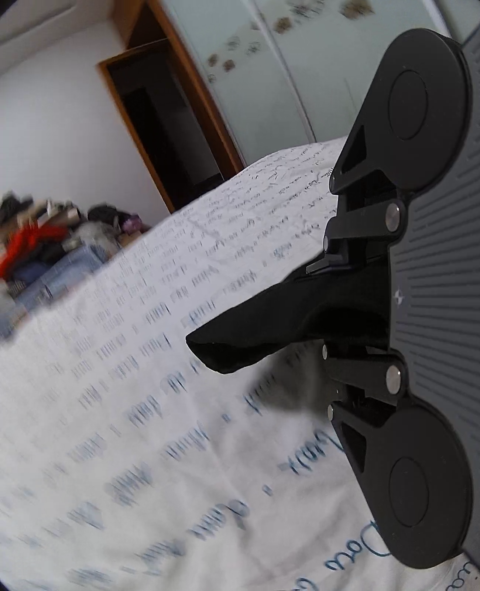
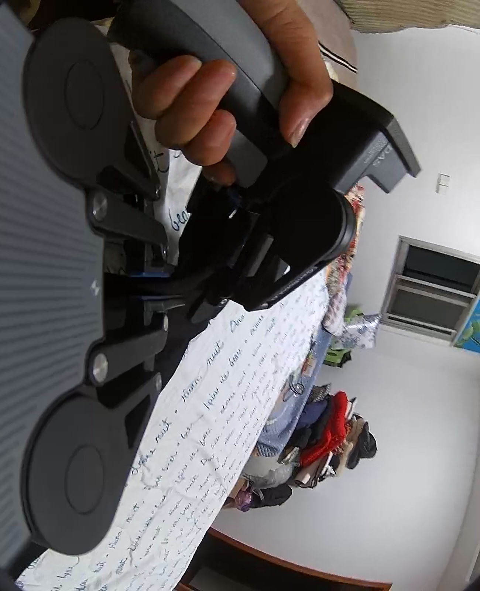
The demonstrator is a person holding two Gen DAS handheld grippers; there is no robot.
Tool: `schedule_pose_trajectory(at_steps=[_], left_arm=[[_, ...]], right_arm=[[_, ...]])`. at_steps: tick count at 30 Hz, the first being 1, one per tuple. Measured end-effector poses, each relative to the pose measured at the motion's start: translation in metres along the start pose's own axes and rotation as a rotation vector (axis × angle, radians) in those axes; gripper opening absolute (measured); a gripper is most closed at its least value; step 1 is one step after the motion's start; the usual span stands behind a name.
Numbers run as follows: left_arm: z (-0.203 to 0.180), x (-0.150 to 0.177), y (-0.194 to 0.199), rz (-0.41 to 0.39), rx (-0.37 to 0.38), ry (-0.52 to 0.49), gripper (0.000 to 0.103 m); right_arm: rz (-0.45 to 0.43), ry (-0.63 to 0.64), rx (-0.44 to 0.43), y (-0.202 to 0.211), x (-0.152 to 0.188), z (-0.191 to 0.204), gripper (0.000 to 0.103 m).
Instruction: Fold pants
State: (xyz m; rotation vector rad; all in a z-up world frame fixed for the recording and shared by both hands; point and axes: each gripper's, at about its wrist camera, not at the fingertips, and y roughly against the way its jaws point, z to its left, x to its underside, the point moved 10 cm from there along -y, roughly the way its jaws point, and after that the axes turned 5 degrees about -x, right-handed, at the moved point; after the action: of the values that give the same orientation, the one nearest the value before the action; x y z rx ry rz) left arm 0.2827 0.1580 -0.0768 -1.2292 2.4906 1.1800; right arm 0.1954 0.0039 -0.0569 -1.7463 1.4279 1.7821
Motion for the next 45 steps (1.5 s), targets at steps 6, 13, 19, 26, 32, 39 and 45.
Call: schedule_pose_trajectory(at_steps=[6, 13, 19, 26, 32, 39, 45], left_arm=[[-0.083, 0.009, 0.026, -0.101, -0.003, -0.266, 0.023], [-0.178, 0.057, 0.018, -0.062, 0.084, -0.457, 0.023], [-0.237, 0.127, -0.012, 0.034, 0.139, -0.593, 0.023], [-0.271, 0.218, -0.051, 0.162, 0.144, -0.738, 0.023], [-0.28, 0.281, -0.09, 0.264, 0.127, -0.869, 0.023], [-0.301, 0.299, -0.067, 0.369, 0.29, -0.87, 0.075], [-0.294, 0.25, -0.03, 0.238, 0.322, -0.824, 0.082]], right_arm=[[-0.096, -0.081, 0.043, 0.046, -0.004, -0.025, 0.007], [-0.192, -0.229, 0.123, 0.112, 0.013, -0.076, 0.008], [-0.226, -0.329, 0.249, 0.168, 0.051, -0.121, 0.008], [-0.21, -0.505, 0.352, 0.213, 0.114, -0.167, 0.008], [-0.174, -0.681, 0.401, 0.234, 0.17, -0.191, 0.008], [-0.163, -0.905, 0.386, 0.242, 0.221, -0.207, 0.019], [-0.163, -1.015, 0.453, 0.287, 0.249, -0.212, 0.029]])
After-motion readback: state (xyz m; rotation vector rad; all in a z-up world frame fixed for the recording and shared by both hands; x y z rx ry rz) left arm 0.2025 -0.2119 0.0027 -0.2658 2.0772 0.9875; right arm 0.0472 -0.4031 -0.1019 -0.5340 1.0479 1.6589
